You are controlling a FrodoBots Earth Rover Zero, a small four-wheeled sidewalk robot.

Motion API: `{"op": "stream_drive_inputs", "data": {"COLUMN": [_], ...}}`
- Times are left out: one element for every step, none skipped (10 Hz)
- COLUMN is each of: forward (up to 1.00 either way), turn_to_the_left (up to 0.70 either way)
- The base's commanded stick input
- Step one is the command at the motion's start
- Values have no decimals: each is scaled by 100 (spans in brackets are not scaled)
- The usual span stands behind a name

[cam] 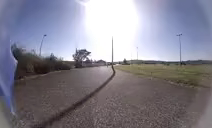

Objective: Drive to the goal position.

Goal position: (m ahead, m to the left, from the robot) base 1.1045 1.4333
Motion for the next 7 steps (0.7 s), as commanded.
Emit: {"op": "stream_drive_inputs", "data": {"forward": [100, 100, 100, 100, 100, 100, 100], "turn_to_the_left": [0, 0, 0, 0, 0, 0, 0]}}
